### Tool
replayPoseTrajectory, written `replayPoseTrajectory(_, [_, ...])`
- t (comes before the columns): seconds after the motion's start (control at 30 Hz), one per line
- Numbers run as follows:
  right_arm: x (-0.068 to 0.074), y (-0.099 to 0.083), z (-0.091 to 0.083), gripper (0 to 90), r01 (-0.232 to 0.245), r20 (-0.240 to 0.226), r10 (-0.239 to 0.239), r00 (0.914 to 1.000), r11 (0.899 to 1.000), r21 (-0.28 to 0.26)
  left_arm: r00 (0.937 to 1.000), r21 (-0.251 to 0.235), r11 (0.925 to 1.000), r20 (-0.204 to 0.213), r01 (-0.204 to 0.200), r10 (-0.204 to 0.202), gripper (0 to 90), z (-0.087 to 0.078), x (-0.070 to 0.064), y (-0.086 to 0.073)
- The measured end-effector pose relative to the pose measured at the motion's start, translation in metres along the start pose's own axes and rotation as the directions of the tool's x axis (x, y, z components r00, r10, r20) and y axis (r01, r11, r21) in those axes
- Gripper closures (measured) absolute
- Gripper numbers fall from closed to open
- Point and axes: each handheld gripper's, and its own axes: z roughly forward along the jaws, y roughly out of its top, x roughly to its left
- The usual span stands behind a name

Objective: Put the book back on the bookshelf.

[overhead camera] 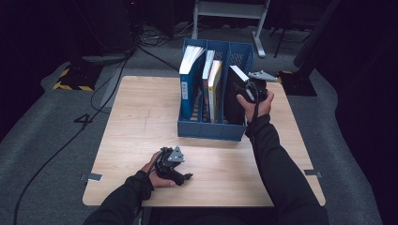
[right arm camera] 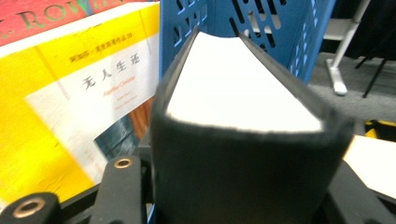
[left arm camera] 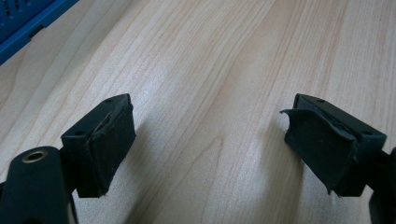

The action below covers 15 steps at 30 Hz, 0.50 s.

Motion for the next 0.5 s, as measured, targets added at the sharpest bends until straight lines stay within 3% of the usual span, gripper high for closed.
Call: replayPoseTrajectory(0.5, [0.009,-0.019,-0.025,48.1,0.08,-0.034,-0.08,0.9962,0.997,0.006,1.0,0.0,1.0,0.001,0.002,-0.002,15.5,0.0,0.0,0.0])
